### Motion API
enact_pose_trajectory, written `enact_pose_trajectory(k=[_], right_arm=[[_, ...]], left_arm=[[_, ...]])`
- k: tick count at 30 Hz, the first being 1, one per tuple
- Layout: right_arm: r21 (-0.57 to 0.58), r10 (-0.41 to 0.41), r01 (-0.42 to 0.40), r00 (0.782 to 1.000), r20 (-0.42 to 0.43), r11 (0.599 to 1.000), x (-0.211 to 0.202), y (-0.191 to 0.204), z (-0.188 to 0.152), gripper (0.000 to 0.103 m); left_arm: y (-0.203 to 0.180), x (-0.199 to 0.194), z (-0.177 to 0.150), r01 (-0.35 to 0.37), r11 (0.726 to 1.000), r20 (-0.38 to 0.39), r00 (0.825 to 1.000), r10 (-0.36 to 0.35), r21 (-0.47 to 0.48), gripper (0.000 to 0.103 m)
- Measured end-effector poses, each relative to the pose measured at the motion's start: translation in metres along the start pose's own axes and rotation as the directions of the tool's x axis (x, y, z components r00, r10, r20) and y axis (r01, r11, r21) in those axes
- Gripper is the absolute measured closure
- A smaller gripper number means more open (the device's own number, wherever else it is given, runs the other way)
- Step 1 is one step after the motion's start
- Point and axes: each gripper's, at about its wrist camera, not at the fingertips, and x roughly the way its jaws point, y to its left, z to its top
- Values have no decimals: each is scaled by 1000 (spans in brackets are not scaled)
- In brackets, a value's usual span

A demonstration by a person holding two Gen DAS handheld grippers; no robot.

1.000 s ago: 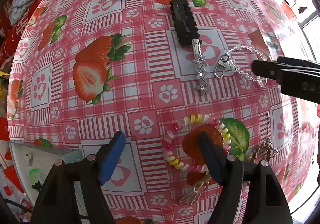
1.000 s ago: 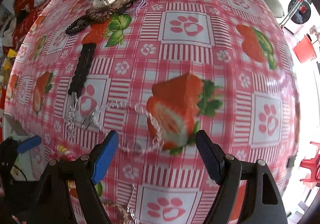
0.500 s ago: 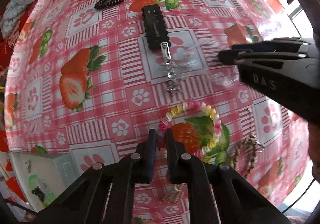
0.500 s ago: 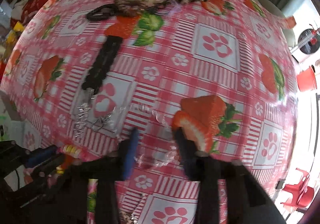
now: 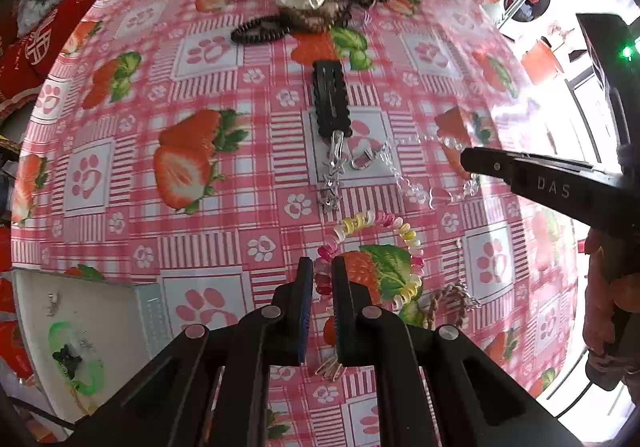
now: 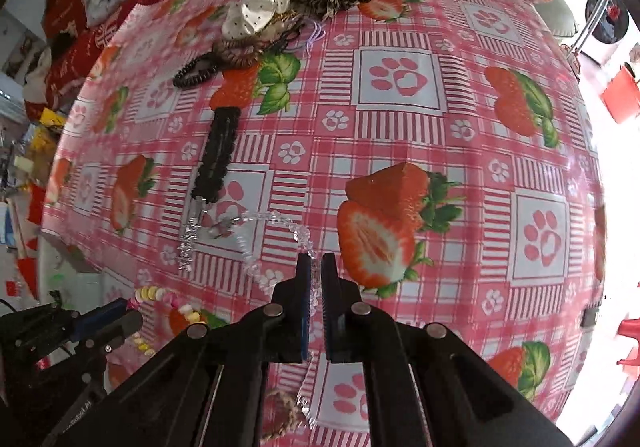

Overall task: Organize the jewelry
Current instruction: 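Grasp the clear crystal chain with the right tool while the left tool grasps the pink-yellow beaded bracelet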

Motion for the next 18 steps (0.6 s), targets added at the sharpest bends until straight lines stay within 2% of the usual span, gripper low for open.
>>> enact_pose_trajectory(k=[5,18], right_arm=[[6,23,-23,1000,19,1000,-22,-5,-17,98],[-27,62,-61,997,51,998,-63,24,-20,98]], left_arm=[[10,-21,-6,8,1000,30,1000,-8,-15,88],[49,-59,-33,15,995,88,996,-6,-100,88]])
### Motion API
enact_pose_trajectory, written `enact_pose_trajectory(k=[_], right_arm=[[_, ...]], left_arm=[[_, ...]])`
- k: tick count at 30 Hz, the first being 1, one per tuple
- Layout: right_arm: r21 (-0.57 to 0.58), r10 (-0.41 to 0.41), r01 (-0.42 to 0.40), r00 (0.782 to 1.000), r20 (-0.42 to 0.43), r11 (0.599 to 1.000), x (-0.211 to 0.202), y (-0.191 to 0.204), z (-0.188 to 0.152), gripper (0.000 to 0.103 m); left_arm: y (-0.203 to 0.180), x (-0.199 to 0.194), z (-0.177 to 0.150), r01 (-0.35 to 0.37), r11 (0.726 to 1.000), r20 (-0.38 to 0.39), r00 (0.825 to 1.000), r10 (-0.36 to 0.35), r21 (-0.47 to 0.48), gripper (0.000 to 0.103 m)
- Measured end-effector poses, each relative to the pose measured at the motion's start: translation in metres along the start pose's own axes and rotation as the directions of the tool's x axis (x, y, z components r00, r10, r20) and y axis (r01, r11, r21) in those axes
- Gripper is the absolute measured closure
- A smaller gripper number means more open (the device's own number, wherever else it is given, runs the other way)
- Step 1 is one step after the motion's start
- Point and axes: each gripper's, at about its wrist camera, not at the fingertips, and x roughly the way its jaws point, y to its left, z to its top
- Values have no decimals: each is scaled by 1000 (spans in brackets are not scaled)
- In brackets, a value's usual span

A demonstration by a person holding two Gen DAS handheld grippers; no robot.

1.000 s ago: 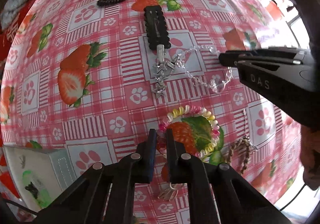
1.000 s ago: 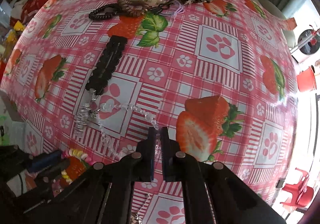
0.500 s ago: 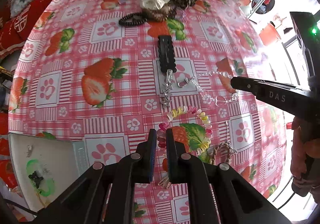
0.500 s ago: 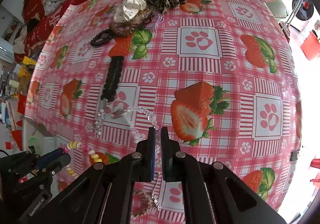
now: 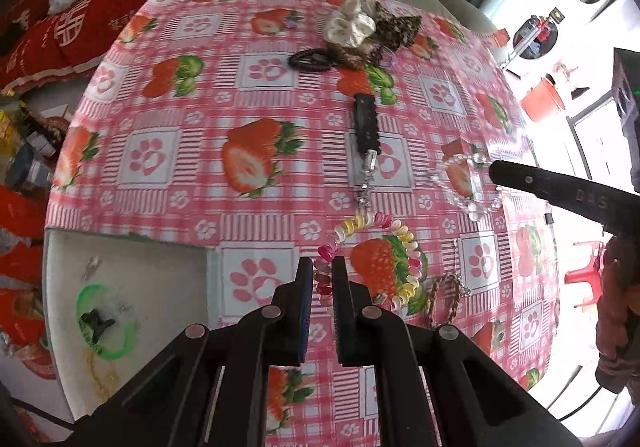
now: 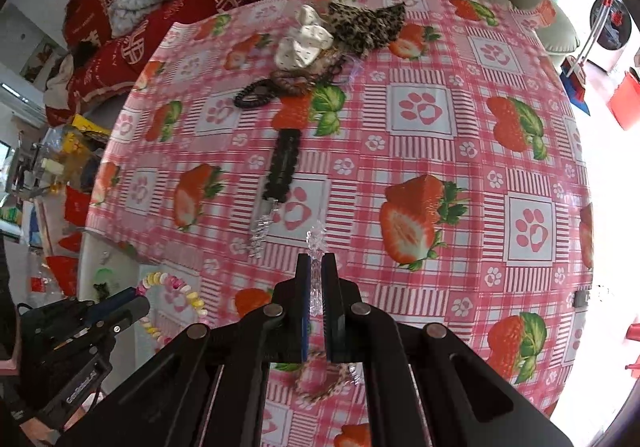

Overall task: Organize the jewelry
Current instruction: 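Grasp the clear crystal chain with the right tool while the left tool grasps the pink-yellow beaded bracelet, then carry the crystal chain and beaded bracelet into the white tray and open both tools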

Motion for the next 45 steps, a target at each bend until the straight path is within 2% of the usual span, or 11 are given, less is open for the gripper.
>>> enact_pose_trajectory(k=[10,17,25,31,39,42,45], right_arm=[[-102,63,-62,998,10,993,-27,61,-3,98],[-209,145,-146,989,-22,967,-31,124,-6,98],[-355,238,-261,965,-107,898,-23,214,-26,98],[-431,281,-350,935,-217,832,-4,273,-51,98],[-478,252,-418,893,-374,772,33,314,-96,98],[-472,216,-415,882,-419,778,55,314,-105,98],[-482,164,-380,888,-430,790,76,308,-108,98]], left_arm=[[52,-36,-29,-35,993,40,998,40,-114,88],[96,-57,-63,-75,970,40,995,86,-230,88],[147,-82,-107,-124,921,38,988,148,-370,88],[179,-89,-140,-150,875,17,984,178,-460,88],[207,-70,-182,-181,821,-42,981,188,-542,88],[214,-60,-192,-195,805,-63,979,194,-560,88],[221,-51,-198,-216,795,-79,975,208,-567,88]])
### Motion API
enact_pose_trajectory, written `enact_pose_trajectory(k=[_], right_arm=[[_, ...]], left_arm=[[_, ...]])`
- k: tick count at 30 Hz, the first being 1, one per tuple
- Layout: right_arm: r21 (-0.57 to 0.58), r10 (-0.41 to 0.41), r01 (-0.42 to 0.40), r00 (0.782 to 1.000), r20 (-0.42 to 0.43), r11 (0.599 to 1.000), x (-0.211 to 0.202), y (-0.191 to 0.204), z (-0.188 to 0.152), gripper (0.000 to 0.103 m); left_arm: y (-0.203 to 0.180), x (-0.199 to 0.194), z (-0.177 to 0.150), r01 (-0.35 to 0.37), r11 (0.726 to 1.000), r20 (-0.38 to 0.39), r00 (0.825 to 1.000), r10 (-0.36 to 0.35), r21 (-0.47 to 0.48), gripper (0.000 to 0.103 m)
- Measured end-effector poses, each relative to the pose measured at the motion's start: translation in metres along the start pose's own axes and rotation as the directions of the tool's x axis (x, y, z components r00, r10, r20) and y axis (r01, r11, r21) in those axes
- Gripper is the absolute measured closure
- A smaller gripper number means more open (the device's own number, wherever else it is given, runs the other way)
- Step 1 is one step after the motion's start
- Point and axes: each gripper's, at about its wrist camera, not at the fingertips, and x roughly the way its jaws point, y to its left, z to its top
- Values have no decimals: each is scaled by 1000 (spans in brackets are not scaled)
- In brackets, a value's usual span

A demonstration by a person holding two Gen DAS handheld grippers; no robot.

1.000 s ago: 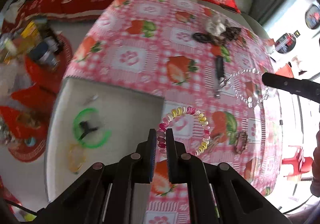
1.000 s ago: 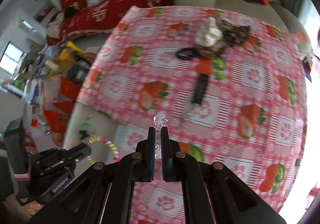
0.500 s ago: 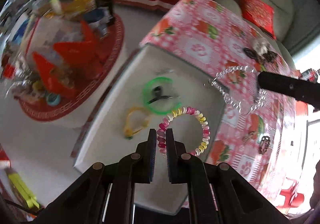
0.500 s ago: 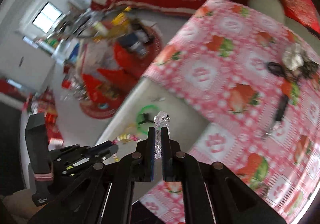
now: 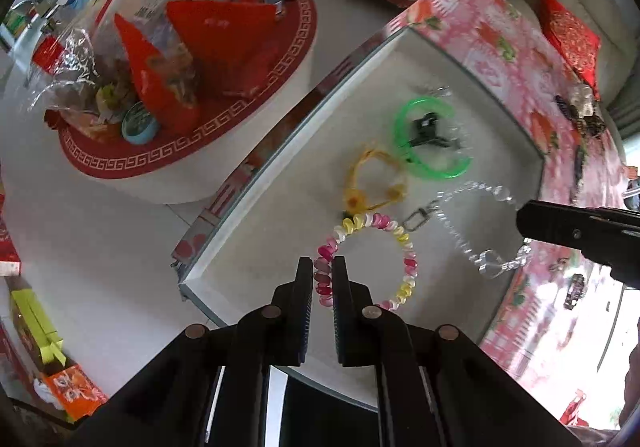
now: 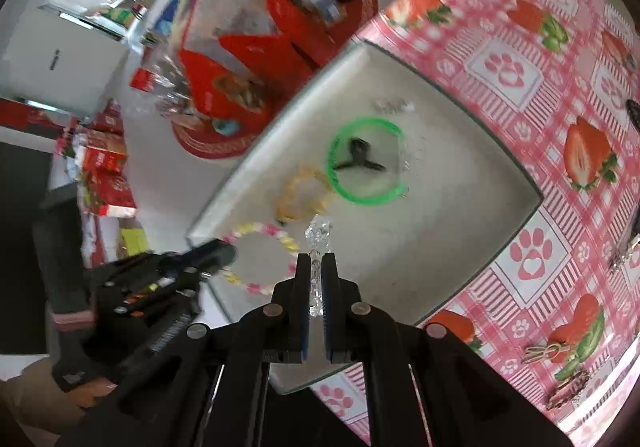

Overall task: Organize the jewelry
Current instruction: 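Carry the crystal chain and beaded bracelet into the white tray and open both tools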

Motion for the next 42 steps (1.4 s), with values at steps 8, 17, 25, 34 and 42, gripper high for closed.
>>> enact_pose_trajectory(k=[8,17,25,34,42], right_arm=[[47,-110,110,994,-15,993,17,-43,14,98],[86,-211,210,977,0,974,22,-78,42,98],[89,-216,217,976,-19,972,35,-87,58,97],[99,-207,208,978,-21,973,46,-78,55,93],[84,-145,141,988,43,986,22,-74,44,47]], left_arm=[[2,18,5,-61,998,3,998,61,27,88],[-2,31,5,-122,990,-7,992,123,77,88],[-5,30,3,-174,980,-10,984,176,101,88],[-9,26,2,-193,973,2,981,194,127,88],[-14,26,1,-203,967,-9,978,207,154,88]])
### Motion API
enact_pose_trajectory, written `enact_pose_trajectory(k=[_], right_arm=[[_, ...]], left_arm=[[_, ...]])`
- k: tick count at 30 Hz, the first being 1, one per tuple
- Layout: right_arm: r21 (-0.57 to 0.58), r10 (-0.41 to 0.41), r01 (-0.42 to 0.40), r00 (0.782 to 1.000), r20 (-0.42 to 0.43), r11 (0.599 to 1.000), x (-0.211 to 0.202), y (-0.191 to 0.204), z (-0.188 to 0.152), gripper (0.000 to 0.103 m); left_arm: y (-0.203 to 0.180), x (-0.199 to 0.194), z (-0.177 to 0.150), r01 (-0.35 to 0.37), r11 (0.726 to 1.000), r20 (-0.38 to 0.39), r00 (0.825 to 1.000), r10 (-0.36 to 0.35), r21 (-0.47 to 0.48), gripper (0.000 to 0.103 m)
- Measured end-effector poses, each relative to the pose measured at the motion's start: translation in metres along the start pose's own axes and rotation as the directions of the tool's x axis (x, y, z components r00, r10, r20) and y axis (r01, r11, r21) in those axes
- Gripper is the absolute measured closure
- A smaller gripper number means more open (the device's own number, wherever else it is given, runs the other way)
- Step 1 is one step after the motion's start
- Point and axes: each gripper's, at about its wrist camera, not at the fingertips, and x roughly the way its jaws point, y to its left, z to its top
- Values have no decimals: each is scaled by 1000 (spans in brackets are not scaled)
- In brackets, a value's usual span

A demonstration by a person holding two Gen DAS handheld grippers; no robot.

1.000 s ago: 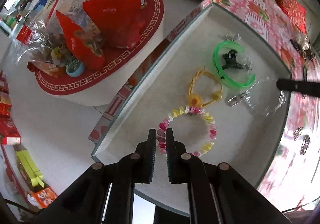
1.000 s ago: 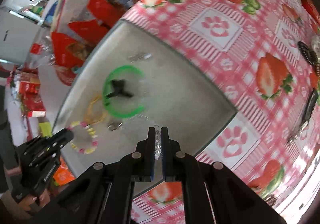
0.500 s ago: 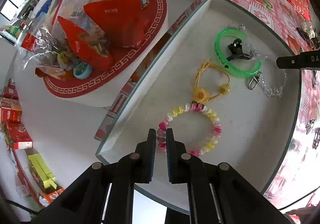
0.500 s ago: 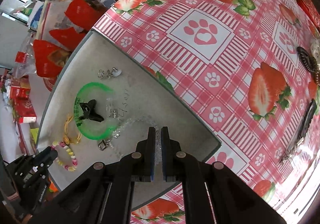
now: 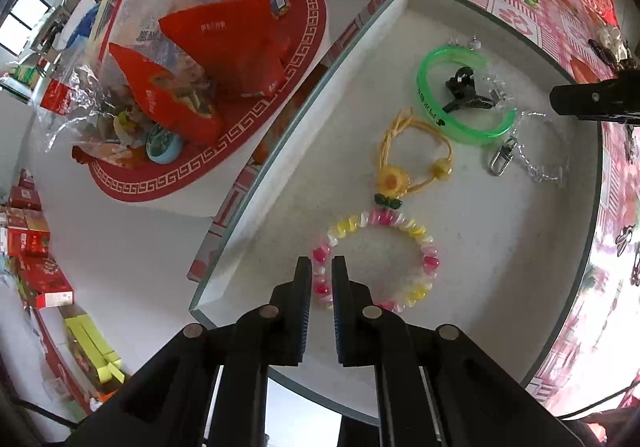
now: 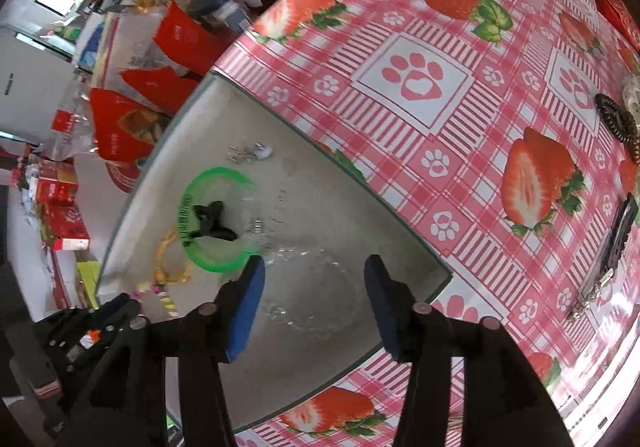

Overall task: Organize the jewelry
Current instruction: 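Carry the crystal chain and beaded bracelet into the white tray and open both tools, then move both open tools back over the tablecloth jewelry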

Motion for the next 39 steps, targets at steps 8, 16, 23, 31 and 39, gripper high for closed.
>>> enact_pose_trajectory(k=[8,16,23,31,39], right_arm=[[7,48,-48,999,7,999,-10,7,-16,47],[40,98,-98,995,12,994,-15,9,-32,47],[88,127,-130,991,41,987,-30,0,-43,23],[214,103,-125,989,110,969,-62,-37,-63,21],[369,-48,7,994,100,929,-92,-106,-118,21]], left_arm=[[-7,-8,2,-35,998,31,999,34,47,69],[-17,-26,9,-93,991,113,990,82,99,0],[-32,-41,20,-93,987,131,989,75,134,0],[-76,-60,28,-48,969,120,993,20,243,0],[-143,-78,38,-53,925,174,985,-14,377,0]])
